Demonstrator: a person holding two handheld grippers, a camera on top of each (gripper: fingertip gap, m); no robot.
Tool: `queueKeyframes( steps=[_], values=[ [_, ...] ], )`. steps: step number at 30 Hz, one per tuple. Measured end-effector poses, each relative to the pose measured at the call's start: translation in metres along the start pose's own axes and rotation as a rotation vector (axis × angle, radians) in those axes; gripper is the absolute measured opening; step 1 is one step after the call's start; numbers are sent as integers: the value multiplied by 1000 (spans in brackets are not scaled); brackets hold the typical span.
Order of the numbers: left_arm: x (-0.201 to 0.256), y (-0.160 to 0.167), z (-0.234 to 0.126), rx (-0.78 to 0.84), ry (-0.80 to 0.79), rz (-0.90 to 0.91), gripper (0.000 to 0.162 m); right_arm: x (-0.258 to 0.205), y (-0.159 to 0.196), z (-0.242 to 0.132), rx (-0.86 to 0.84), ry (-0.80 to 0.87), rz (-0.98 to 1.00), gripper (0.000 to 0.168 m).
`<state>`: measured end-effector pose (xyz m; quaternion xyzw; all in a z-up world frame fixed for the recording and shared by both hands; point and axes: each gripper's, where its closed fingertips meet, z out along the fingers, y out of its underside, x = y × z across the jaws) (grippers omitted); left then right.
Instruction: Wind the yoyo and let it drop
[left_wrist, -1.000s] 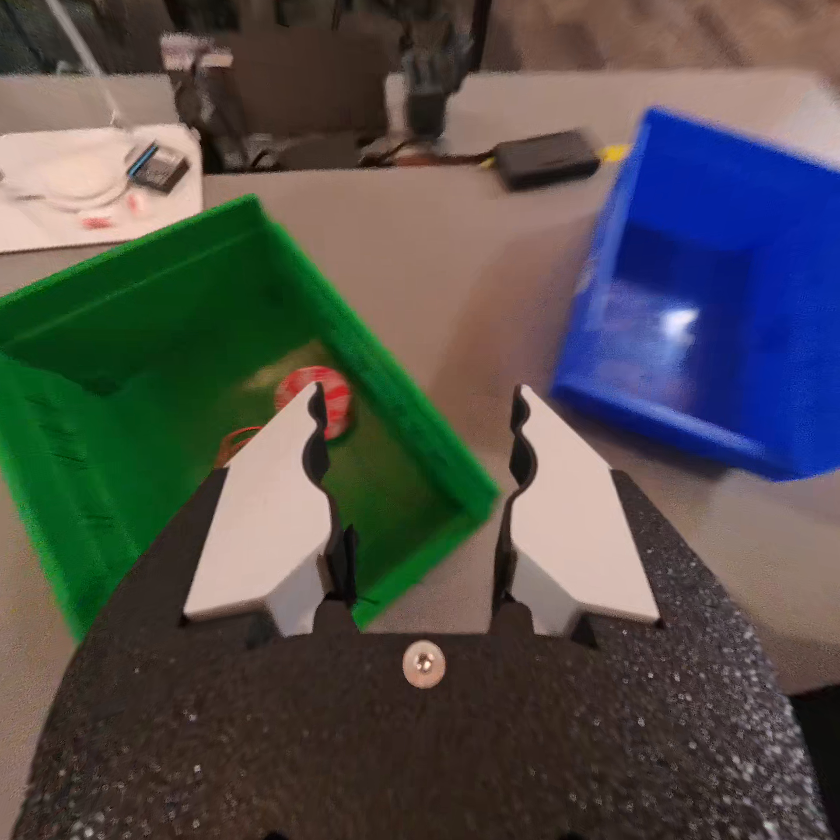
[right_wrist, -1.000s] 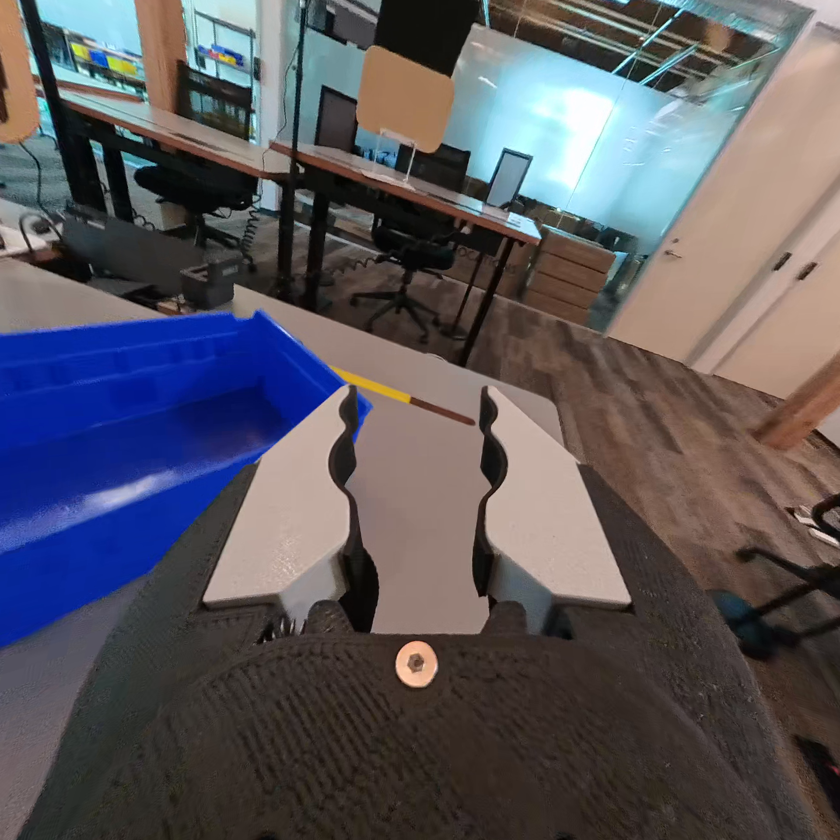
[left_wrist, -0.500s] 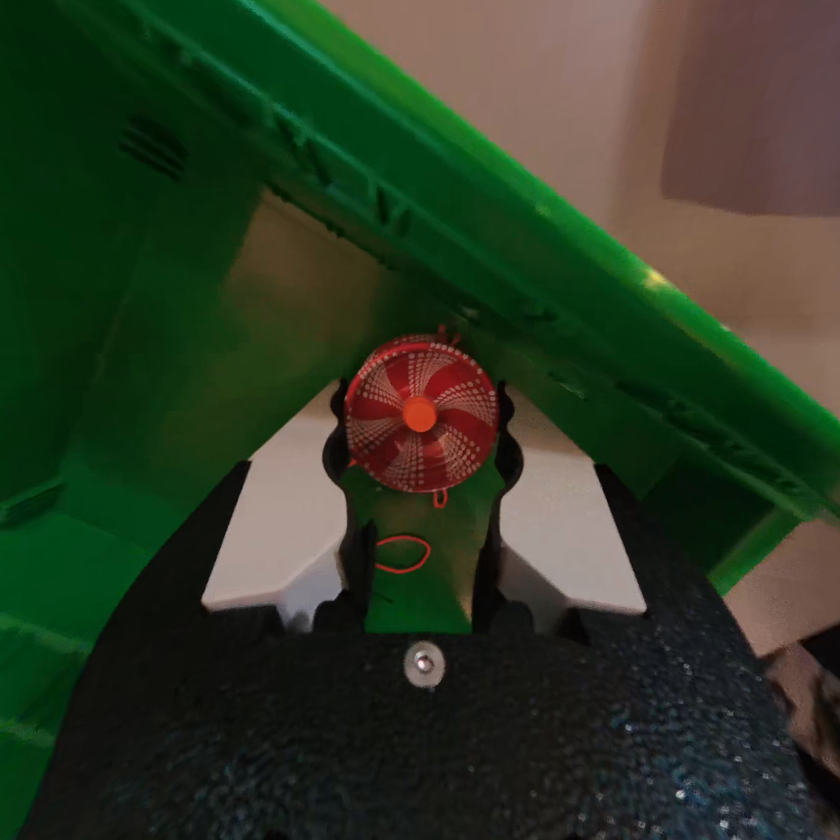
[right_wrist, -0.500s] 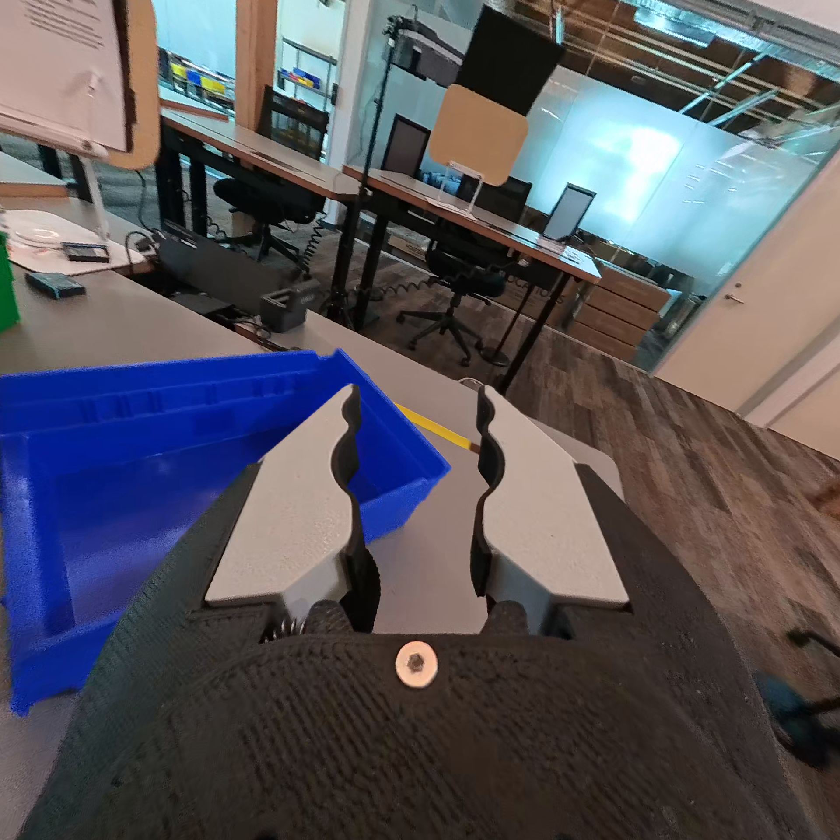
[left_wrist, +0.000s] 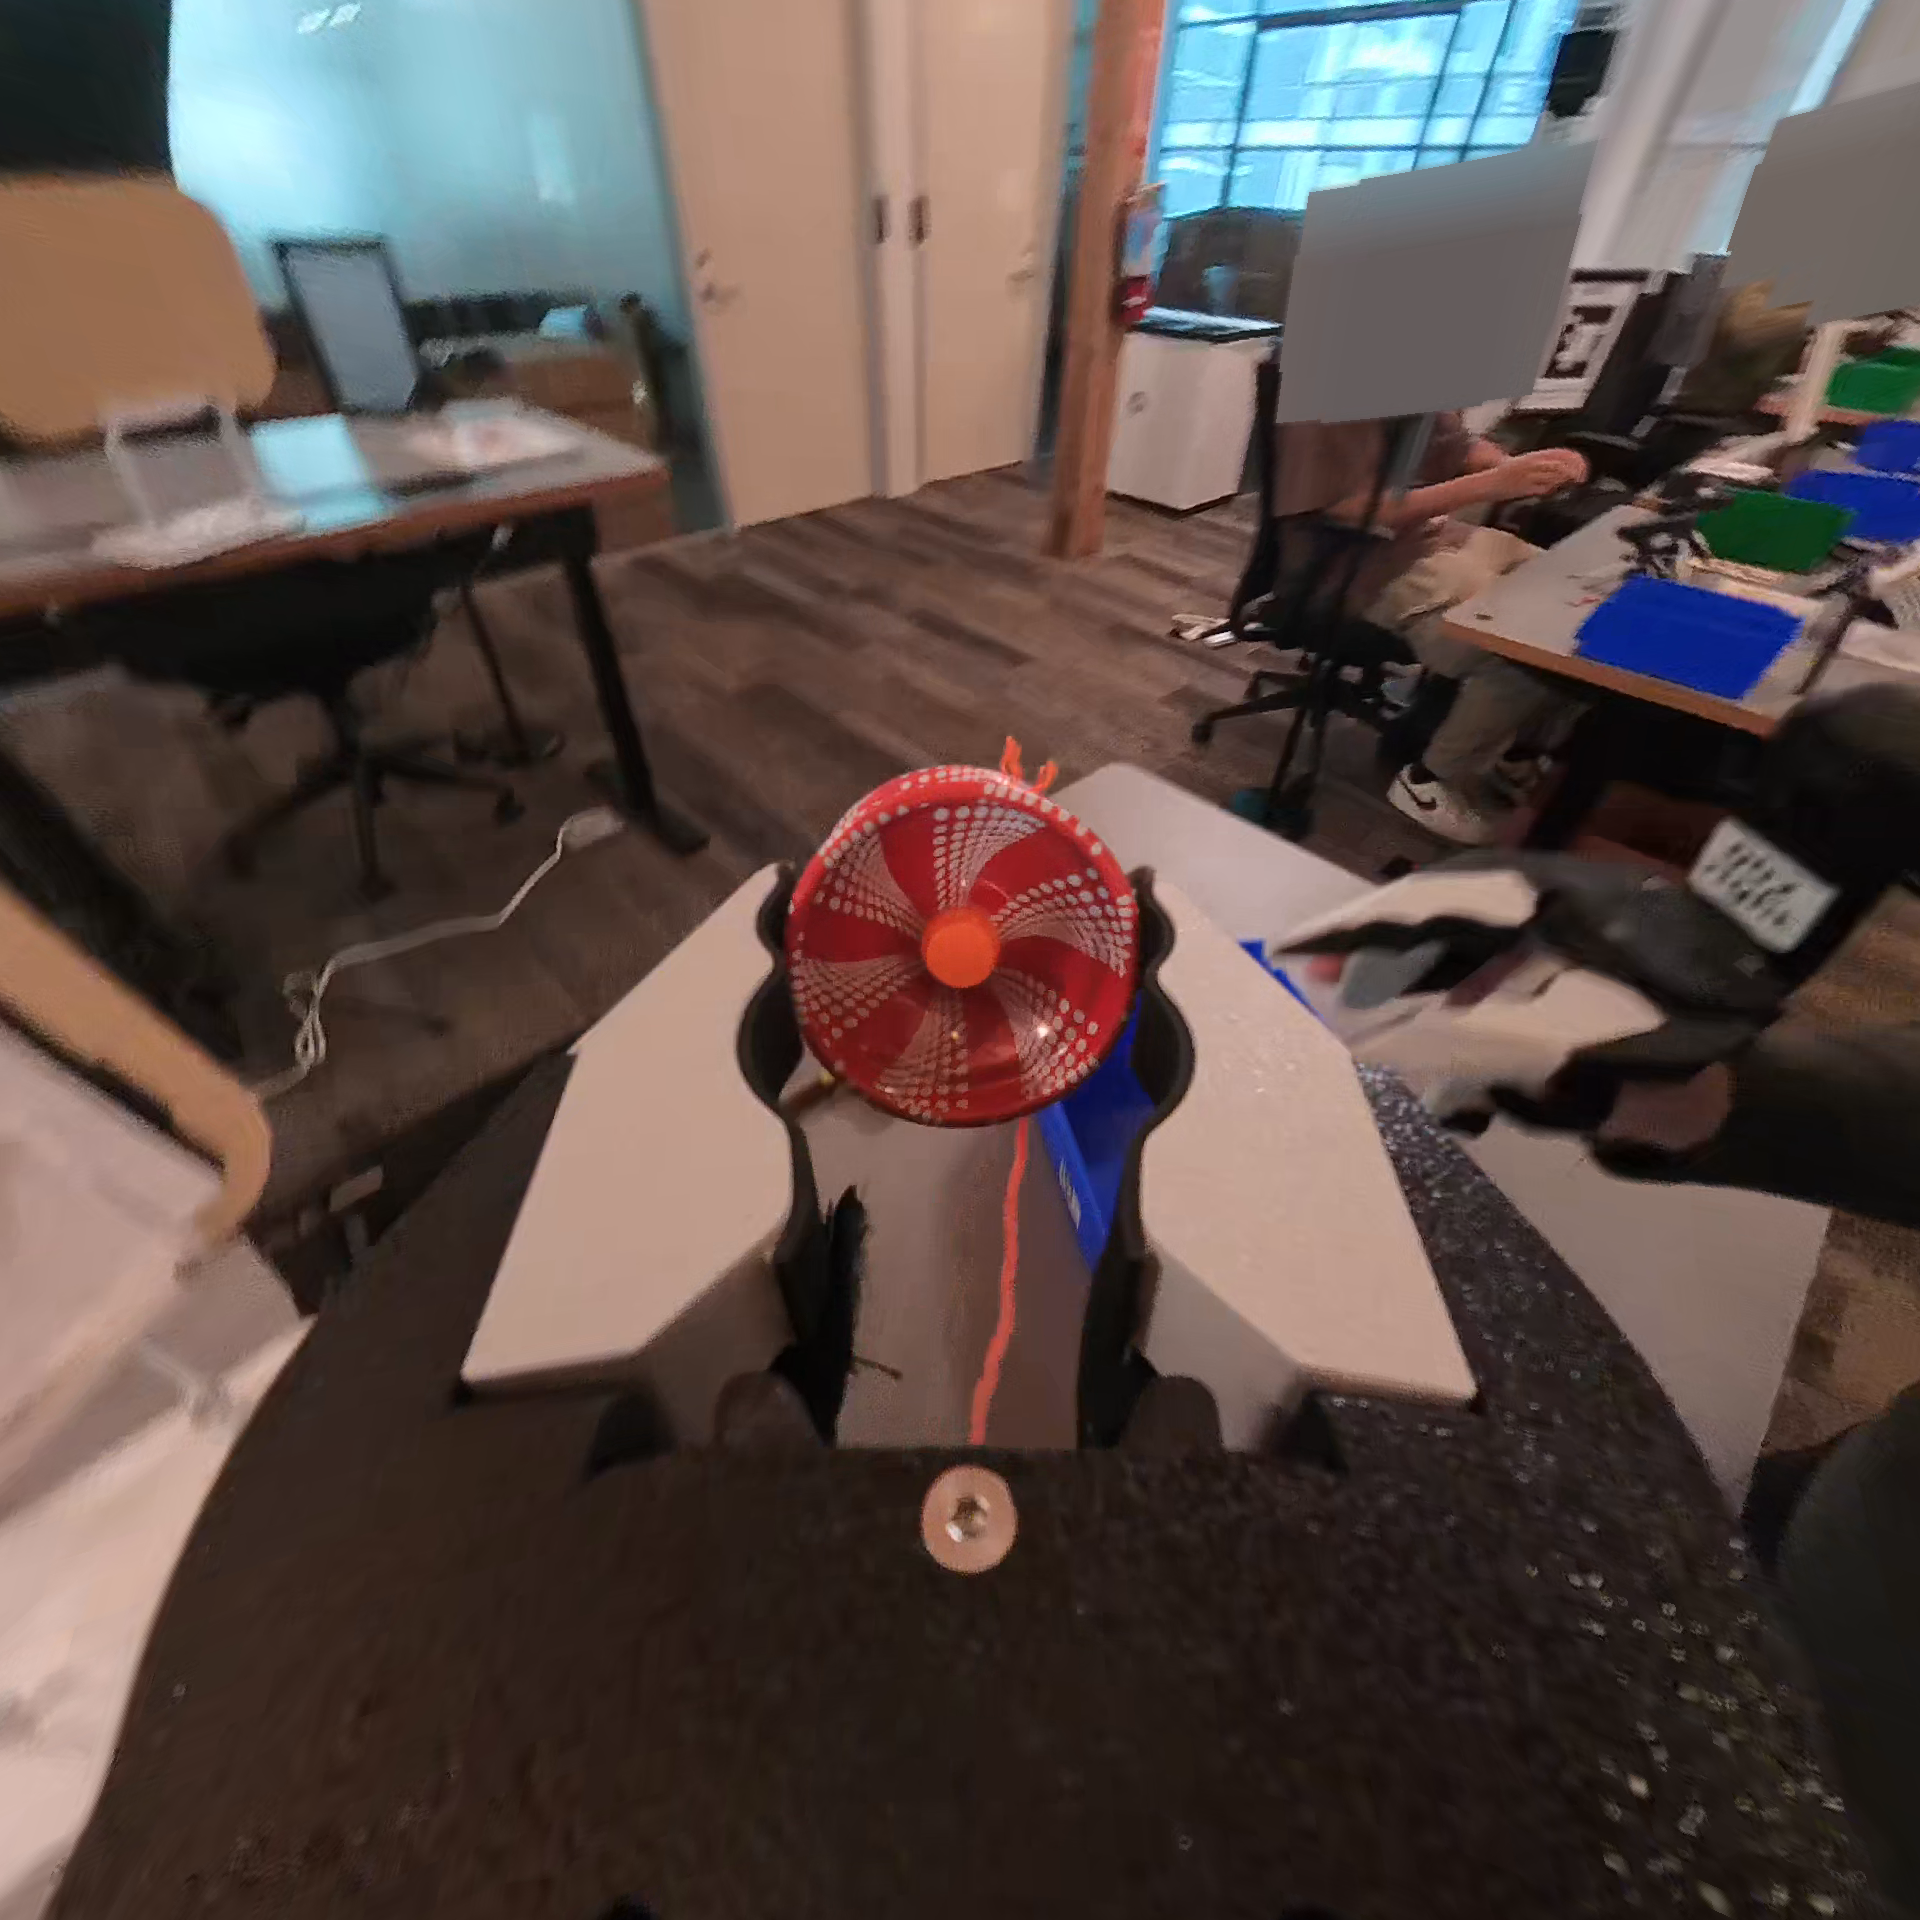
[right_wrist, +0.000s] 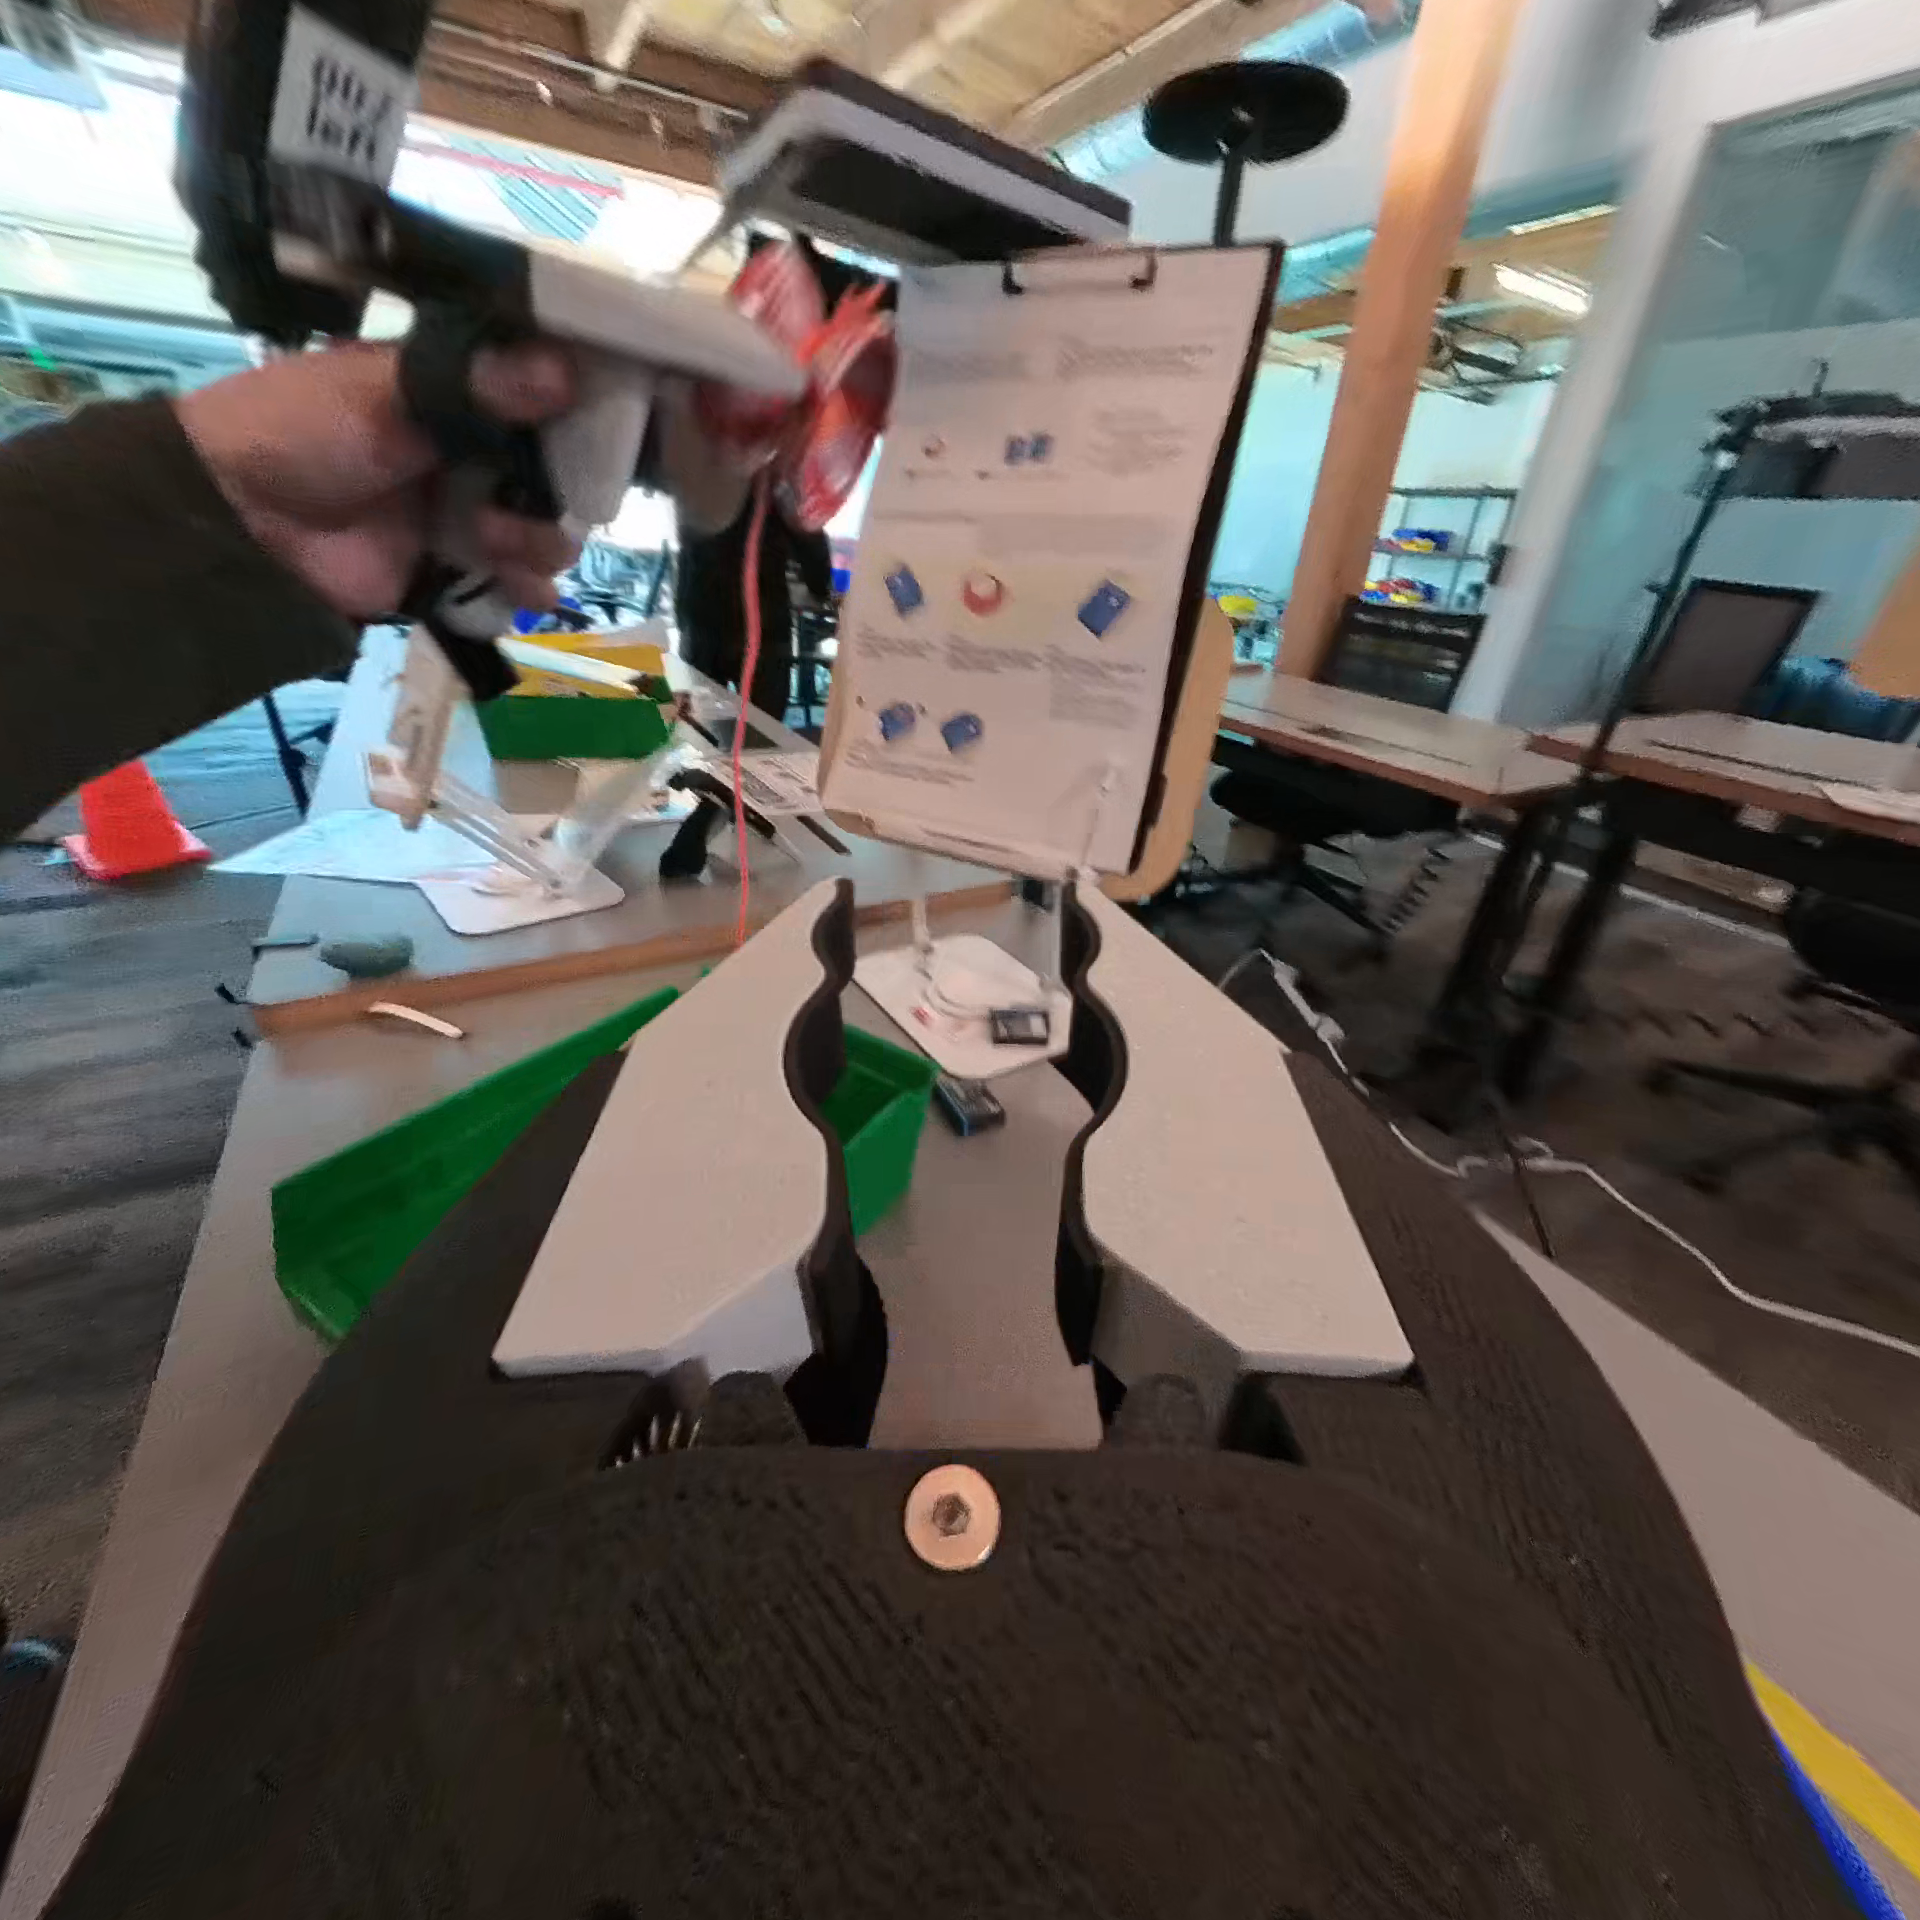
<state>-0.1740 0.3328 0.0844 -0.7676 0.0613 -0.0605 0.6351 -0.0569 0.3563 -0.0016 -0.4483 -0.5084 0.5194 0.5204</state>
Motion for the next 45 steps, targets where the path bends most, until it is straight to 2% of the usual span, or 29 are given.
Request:
queueKeyframes(
  steps=[4,7,10,12,14,17,19,21,23,25,29,37,39,43,45],
  values=[
    [45,-84,35,56,75,148,63,1,-8,12,8,-7,-28,51],
    [69,-129,58,93,104,219,63,13,2,4,1,1,95,61],
    [95,-157,78,118,166,241,63,24,17,-16,1,28,193,68],
    [116,-165,88,134,238,261,62,37,8,-36,44,72,216,72],
    [138,-166,94,153,341,252,62,54,-24,-60,128,126,186,67],
    [171,-156,101,158,538,142,62,64,-97,-93,233,131,41,58],
    [189,-149,107,176,618,127,62,62,-144,-109,248,113,-19,35],
    [206,-138,115,187,652,177,62,63,-176,-122,220,103,26,32],
    [229,-129,118,226,729,229,62,68,-192,-132,187,67,157,29],
    [248,-124,122,265,774,259,62,66,-194,-140,134,-4,252,27],
    [268,-119,135,314,798,289,62,68,-188,-164,104,2,312,19],
    [317,-107,168,325,908,373,61,89,-183,-219,197,36,507,27],
    [332,-102,174,328,962,370,62,94,-175,-229,161,81,490,27],
    [361,-90,194,310,996,395,62,94,-167,-248,132,130,451,3],
    [375,-89,201,309,1008,379,62,99,-164,-262,127,173,421,1]
  ],
)
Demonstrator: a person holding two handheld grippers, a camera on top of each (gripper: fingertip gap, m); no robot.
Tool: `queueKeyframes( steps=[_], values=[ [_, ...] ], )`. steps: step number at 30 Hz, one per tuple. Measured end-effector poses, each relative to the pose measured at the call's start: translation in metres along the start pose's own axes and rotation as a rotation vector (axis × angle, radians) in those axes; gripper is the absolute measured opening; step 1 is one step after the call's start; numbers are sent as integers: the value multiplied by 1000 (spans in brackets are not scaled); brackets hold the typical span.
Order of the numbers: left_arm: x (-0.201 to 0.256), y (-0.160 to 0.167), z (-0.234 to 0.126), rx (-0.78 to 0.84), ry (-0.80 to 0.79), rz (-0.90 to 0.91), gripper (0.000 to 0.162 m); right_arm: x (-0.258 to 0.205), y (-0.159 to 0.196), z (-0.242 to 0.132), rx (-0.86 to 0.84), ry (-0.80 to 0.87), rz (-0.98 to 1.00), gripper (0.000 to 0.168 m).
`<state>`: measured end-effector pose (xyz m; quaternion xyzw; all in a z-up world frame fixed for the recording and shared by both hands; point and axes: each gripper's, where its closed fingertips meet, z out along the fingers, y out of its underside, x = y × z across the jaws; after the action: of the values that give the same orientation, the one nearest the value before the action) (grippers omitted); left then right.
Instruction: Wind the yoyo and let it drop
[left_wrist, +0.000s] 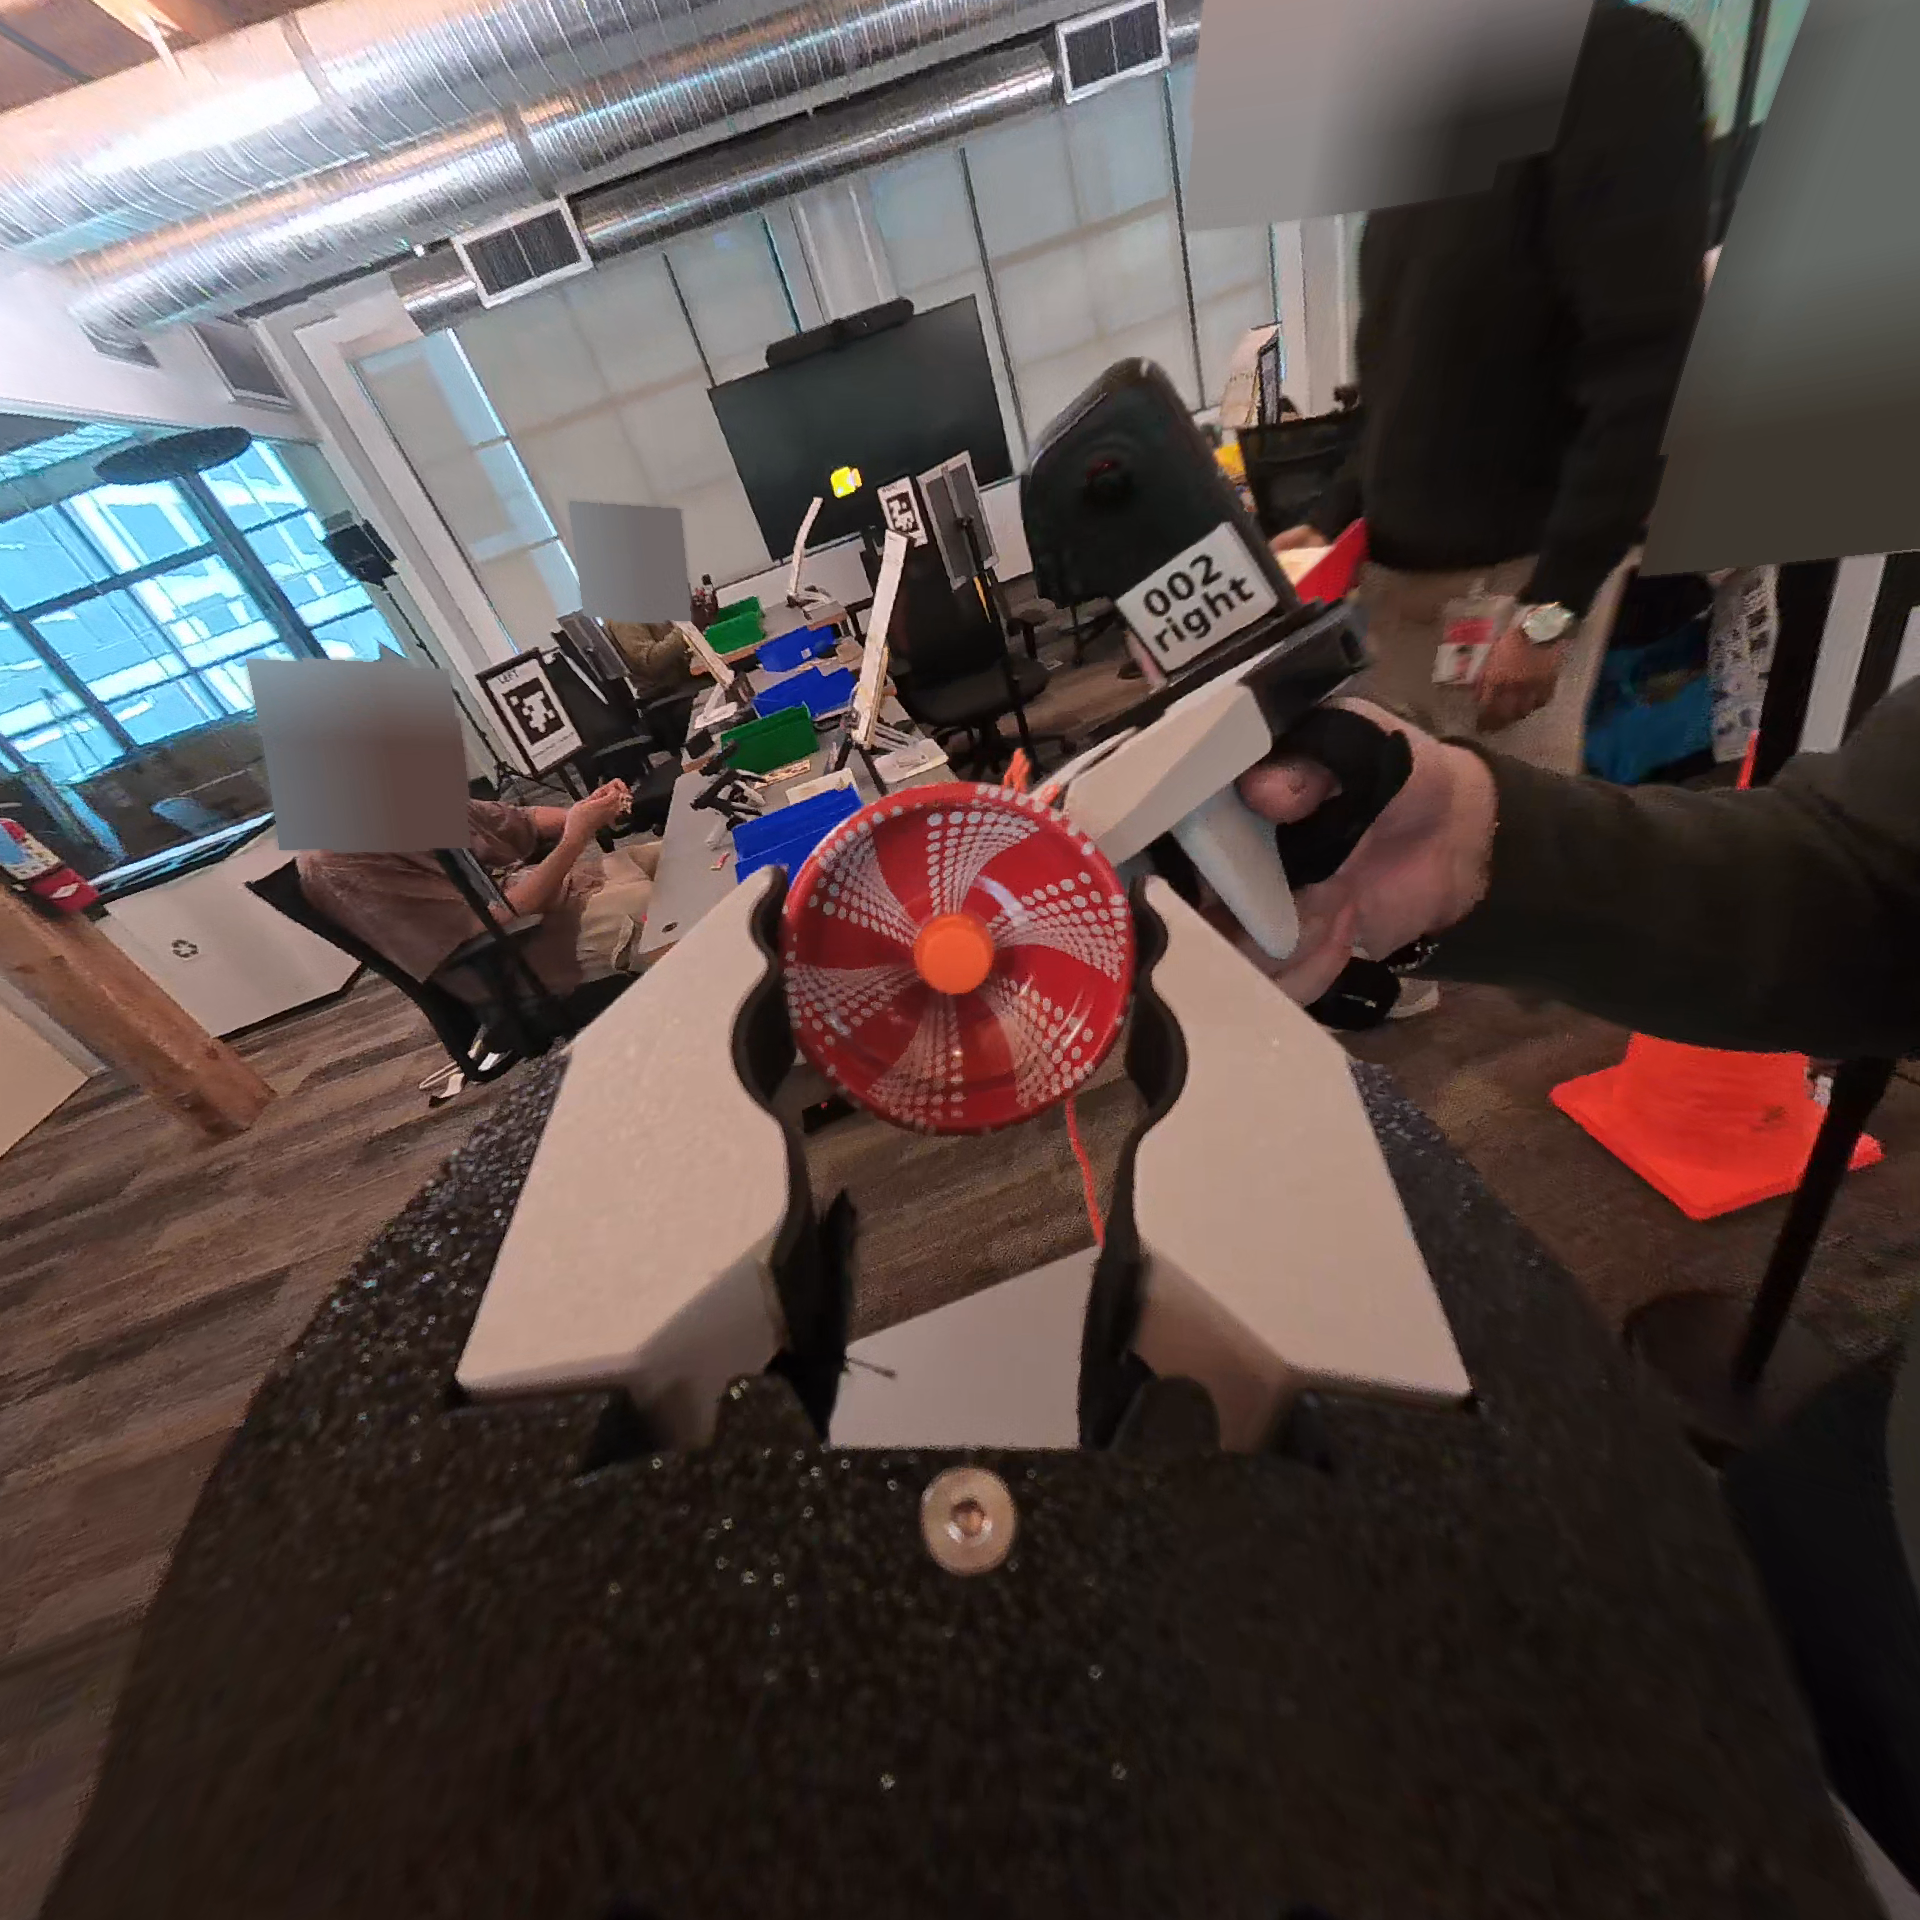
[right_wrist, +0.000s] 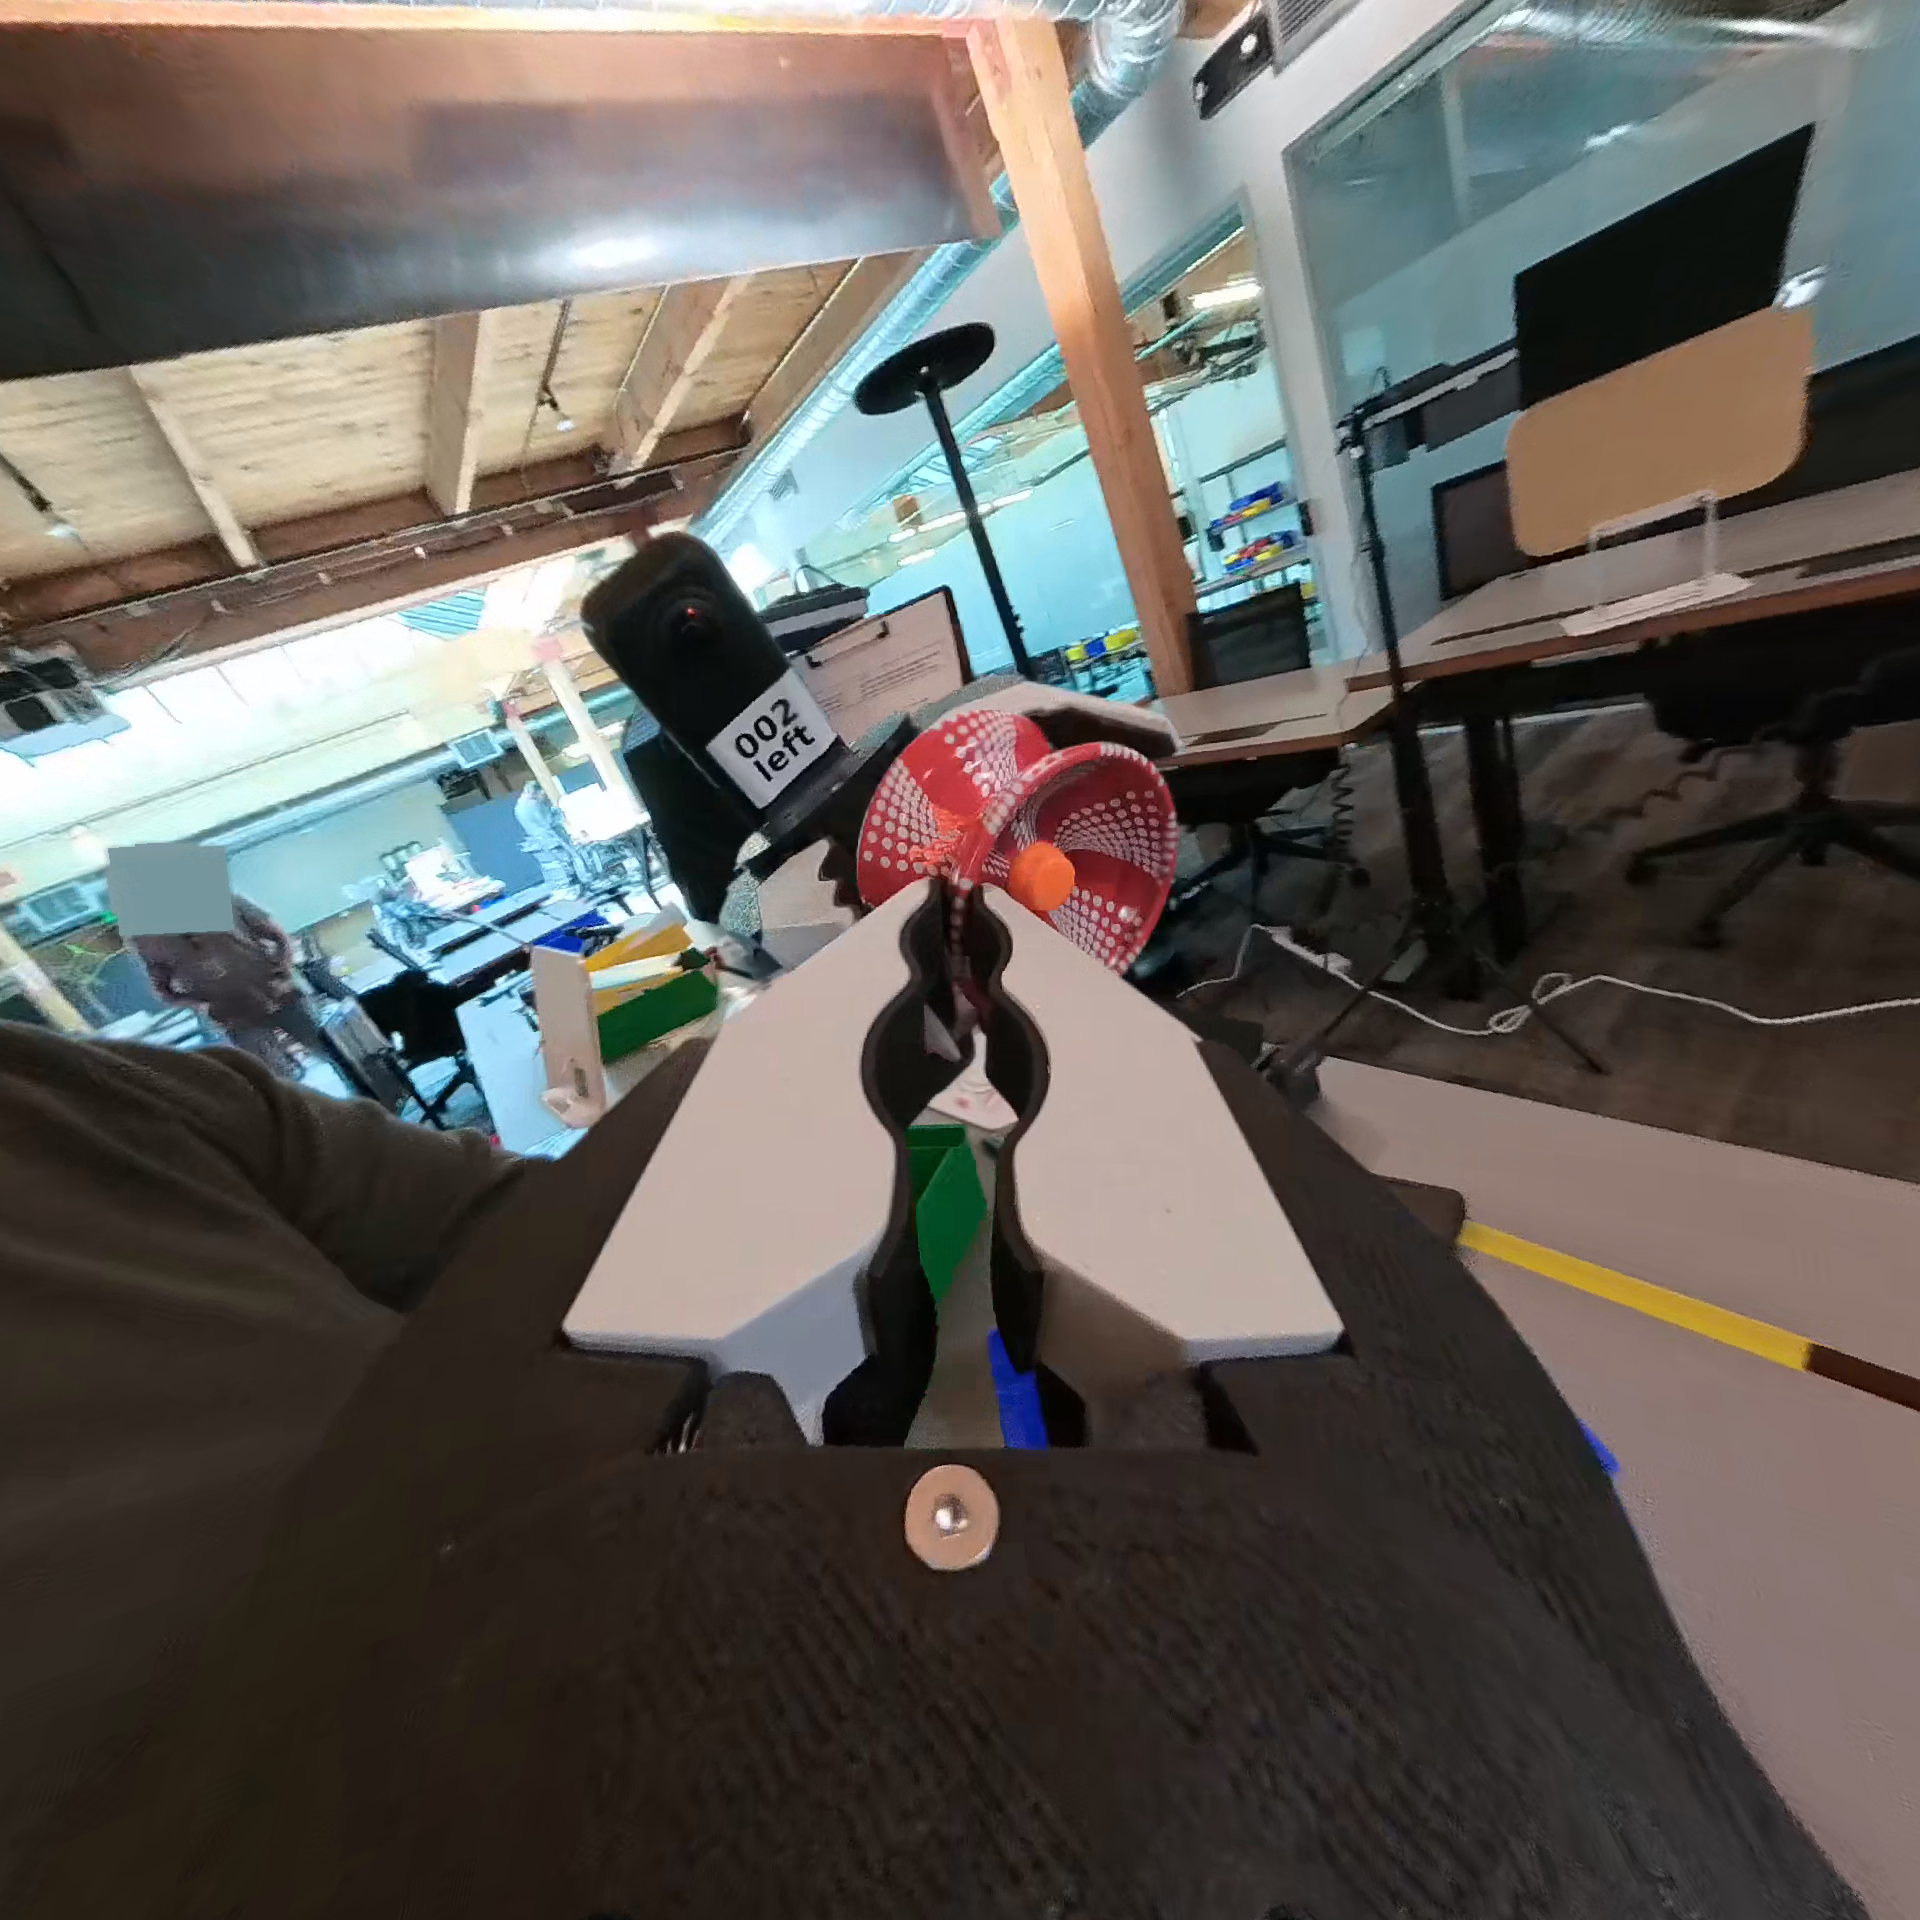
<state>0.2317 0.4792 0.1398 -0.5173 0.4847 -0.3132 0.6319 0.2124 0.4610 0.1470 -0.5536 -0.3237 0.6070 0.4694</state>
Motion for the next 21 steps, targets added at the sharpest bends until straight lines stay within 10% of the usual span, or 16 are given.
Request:
queueKeyframes(
  steps=[6,13,21],
  values=[
    [3,33,61,-86,-75,-46,107,18,-25,-55,103,138,-76,1],
    [14,69,155,-217,15,-23,2,14,-32,-137,39,177,-262,1],
    [20,1,209,-343,51,124,0,55,-4,-235,-290,589,-617,1]
  ],
)
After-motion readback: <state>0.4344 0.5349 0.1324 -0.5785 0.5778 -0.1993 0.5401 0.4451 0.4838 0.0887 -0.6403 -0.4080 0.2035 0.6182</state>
